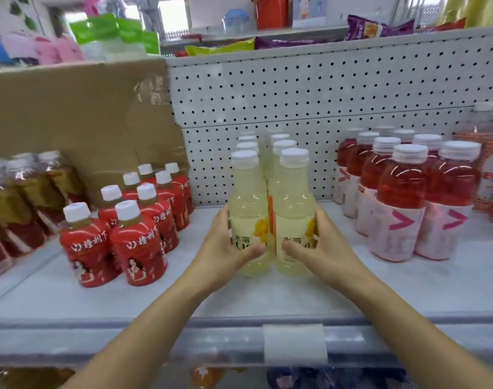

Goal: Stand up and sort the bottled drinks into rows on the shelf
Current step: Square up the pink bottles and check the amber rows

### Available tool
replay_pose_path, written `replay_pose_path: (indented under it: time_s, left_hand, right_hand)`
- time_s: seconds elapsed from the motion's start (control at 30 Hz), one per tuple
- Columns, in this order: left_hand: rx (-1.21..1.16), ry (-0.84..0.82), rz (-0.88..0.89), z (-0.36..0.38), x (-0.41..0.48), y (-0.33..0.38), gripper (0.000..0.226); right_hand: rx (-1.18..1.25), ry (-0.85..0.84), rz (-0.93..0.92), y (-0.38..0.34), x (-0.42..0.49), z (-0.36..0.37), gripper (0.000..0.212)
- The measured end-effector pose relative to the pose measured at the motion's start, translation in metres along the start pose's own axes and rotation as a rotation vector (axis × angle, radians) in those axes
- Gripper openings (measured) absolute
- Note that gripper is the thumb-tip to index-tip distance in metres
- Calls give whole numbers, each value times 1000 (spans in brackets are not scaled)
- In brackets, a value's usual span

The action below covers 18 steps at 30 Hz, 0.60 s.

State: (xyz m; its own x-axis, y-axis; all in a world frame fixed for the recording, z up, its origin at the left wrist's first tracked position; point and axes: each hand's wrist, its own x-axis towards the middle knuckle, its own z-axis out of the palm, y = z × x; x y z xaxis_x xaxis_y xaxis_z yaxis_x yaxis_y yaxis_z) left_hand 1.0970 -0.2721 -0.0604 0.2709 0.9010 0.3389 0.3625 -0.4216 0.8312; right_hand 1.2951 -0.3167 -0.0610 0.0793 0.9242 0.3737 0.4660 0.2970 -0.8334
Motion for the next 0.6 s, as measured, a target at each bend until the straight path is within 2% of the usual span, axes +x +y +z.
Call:
replay_pose_path:
  time_s: [0.13,0.23,0.37,0.5,0.6]
  left_hand:
    - [-101,-5,27,7,3,-12,75]
    - [-120,4,49,7,4,-15,73]
    - [-102,-2,44,8,5,-17,79]
    - [-97,7,31,8,4,-17,86]
    - [-122,-8,36,7,3,-13,83]
  right_hand:
    - [-47,81,38,6,-3,2,51]
    - [-64,160,52,3,-2,10,57]
    - [-204,247,71,-1,1,18,66]
    - [-201,242,87,-4,2,20,81]
    - [-110,174,89,0,-1,17,86]
